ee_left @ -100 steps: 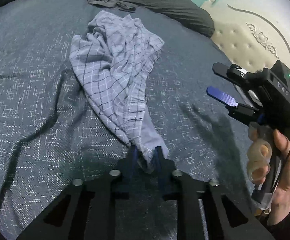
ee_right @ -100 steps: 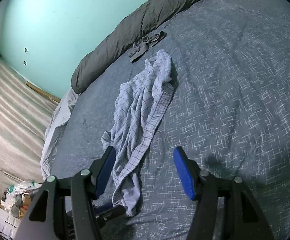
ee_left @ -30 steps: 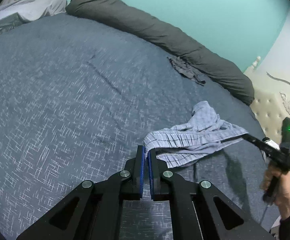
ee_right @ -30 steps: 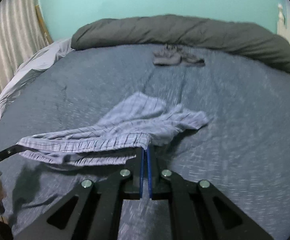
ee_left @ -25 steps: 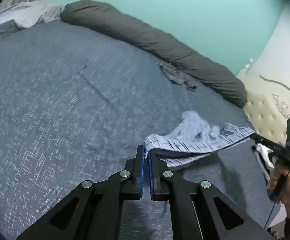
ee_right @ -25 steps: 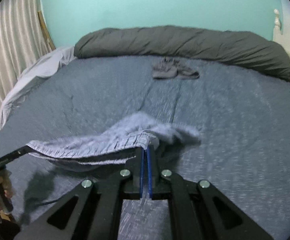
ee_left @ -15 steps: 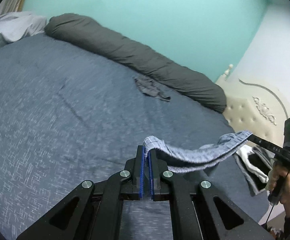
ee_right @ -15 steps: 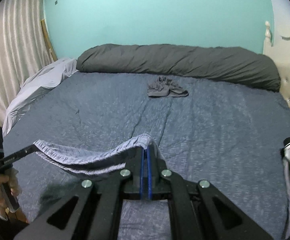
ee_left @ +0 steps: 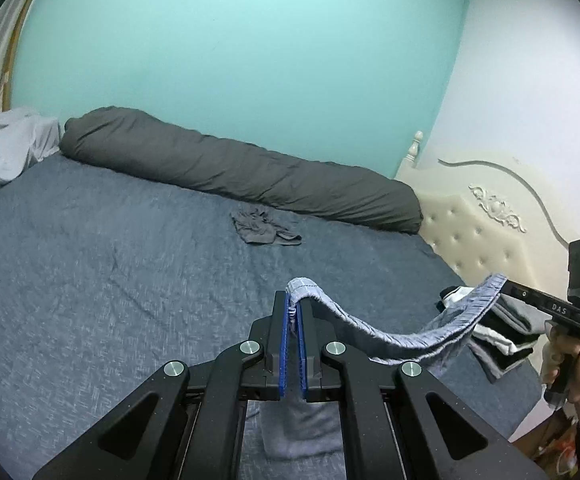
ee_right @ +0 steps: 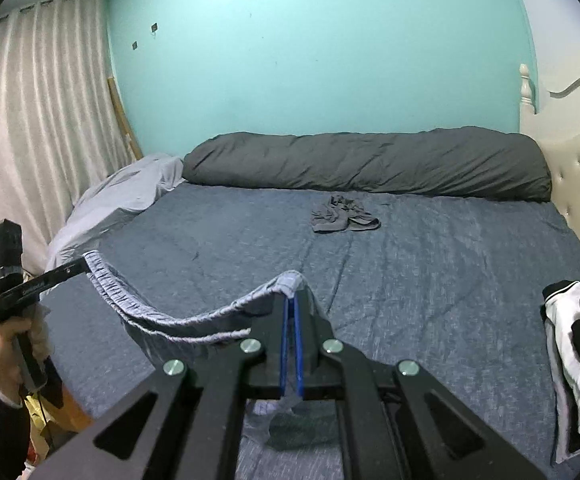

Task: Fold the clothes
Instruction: 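Lift the waistband with the left gripper while the right gripper grasps another waistband point, then hold the waistband taut with both grippers and lay the shorts flat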

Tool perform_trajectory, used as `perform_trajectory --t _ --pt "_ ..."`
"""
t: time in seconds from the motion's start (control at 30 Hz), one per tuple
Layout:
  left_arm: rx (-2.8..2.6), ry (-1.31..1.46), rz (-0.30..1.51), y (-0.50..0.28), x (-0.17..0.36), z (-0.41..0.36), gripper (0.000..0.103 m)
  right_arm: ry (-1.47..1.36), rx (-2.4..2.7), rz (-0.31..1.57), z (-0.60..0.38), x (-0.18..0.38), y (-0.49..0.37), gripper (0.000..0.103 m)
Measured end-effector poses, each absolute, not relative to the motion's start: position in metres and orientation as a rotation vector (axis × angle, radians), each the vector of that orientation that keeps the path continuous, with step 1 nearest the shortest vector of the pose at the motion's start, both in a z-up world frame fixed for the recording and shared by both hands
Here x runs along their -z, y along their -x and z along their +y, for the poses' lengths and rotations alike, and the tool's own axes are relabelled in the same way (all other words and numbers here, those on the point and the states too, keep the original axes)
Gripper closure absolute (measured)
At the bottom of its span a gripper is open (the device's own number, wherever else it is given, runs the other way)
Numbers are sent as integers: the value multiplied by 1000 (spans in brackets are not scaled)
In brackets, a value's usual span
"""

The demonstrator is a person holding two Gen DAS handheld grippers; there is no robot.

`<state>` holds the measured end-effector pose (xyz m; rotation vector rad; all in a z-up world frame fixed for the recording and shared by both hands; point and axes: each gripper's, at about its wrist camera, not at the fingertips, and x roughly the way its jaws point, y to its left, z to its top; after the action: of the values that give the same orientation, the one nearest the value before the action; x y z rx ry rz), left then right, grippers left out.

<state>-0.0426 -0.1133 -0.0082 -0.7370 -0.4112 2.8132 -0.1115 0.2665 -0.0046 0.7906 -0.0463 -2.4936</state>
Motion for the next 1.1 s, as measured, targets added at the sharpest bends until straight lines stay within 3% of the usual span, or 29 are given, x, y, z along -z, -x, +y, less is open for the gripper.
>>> perform_trajectory --t 0.23,0.63,0.97,1.03,1.1 --pt "-2781 878 -401 58 38 -105 99 -935 2429 -58 265 42 114 101" --pt "-2668 1262 -389 133 163 -93 99 -1378 2378 -127 269 187 192 100" --pt "-2593 1373 -368 181 224 -71 99 -1549 2336 41 269 246 235 99" --pt "-2590 1381 -365 186 233 -70 99 -1549 2339 113 266 248 239 94" --pt "-2592 1381 -377 189 240 -71 99 -1542 2375 175 267 246 242 73"
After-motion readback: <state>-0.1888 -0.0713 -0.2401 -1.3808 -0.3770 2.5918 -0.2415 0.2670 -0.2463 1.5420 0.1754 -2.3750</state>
